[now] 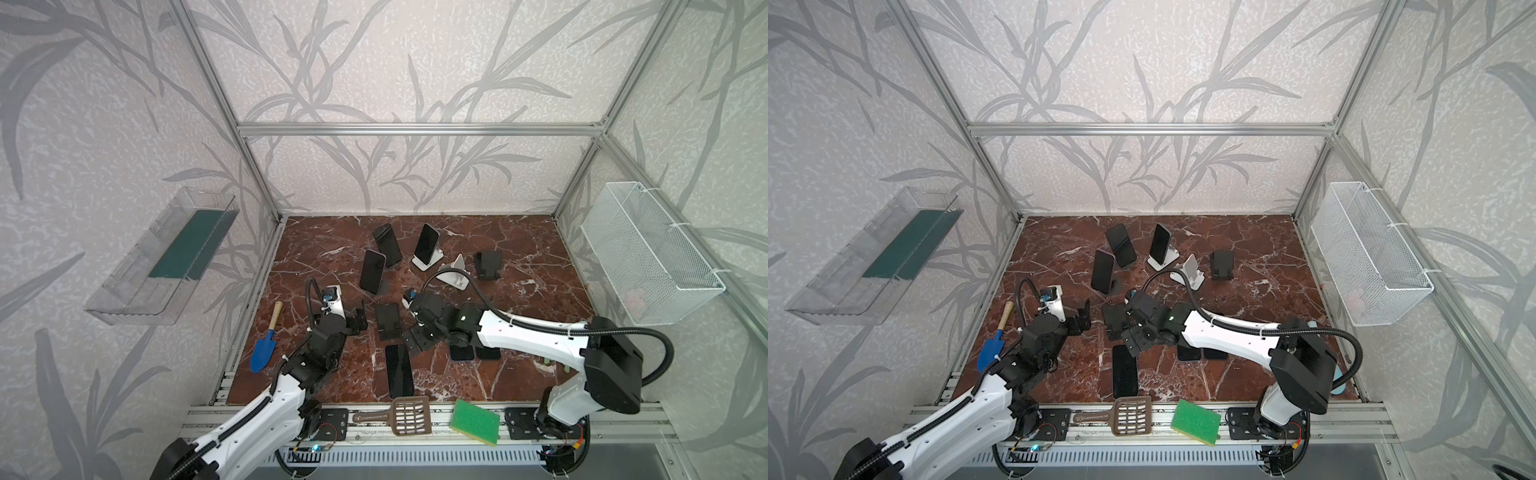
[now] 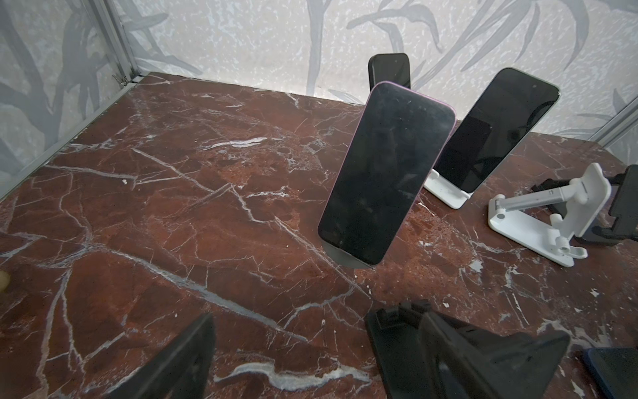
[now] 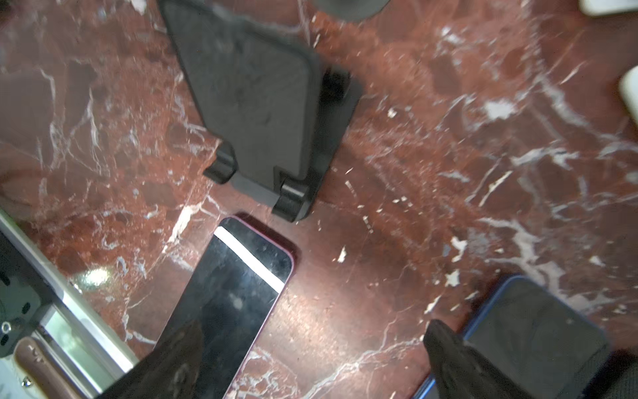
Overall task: Remove the phone from the phone stand
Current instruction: Move the phone to the center of the table.
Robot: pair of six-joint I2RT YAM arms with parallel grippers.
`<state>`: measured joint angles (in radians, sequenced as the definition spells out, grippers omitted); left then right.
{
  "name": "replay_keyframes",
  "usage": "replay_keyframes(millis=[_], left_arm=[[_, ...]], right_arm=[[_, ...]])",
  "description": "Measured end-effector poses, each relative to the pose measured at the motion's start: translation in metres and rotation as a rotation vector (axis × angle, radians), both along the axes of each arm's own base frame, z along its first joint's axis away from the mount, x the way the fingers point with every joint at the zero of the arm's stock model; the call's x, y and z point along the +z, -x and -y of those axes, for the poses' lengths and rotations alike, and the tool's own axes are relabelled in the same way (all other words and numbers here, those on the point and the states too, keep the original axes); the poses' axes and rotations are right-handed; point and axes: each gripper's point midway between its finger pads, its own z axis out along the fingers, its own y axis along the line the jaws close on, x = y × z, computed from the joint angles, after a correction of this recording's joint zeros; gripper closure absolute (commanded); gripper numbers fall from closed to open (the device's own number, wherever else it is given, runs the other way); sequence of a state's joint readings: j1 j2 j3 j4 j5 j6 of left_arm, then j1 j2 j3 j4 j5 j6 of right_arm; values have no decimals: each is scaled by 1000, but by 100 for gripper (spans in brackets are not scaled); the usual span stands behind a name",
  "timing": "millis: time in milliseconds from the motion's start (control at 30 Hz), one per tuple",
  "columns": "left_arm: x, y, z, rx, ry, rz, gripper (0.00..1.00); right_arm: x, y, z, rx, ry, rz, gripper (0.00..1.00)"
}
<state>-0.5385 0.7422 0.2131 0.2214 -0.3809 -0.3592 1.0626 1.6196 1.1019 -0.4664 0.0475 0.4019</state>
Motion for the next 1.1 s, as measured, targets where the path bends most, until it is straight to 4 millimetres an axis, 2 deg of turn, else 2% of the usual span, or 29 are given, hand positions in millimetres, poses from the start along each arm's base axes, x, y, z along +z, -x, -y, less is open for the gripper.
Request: replay_keyframes(millis=[133,233,400,567,733,967,1100], left_arm=[[0,1,-4,12,-12,17,7],[2,2,-6,19,-10,35,6],[1,5,-10,27,-16,50,6],[2,7,-12,26,-18,64,6],[3,10,-14,26,-8,79,6],[10,14,-16,27,13,115,6],[12,15,-17,28,18,124,6]], right_arm=[[-26,26,-13,50,88,-79,0],[-42,41,-15,74,128,-124,0],[-59,55,-24,82,159,-191,0],[-62,57,-41,80,171,-207,1],[-61,59,-48,67,211,-199,1],[-77,55,-47,21,337,-193,1],[-75,50,-47,-1,366,-182,0]])
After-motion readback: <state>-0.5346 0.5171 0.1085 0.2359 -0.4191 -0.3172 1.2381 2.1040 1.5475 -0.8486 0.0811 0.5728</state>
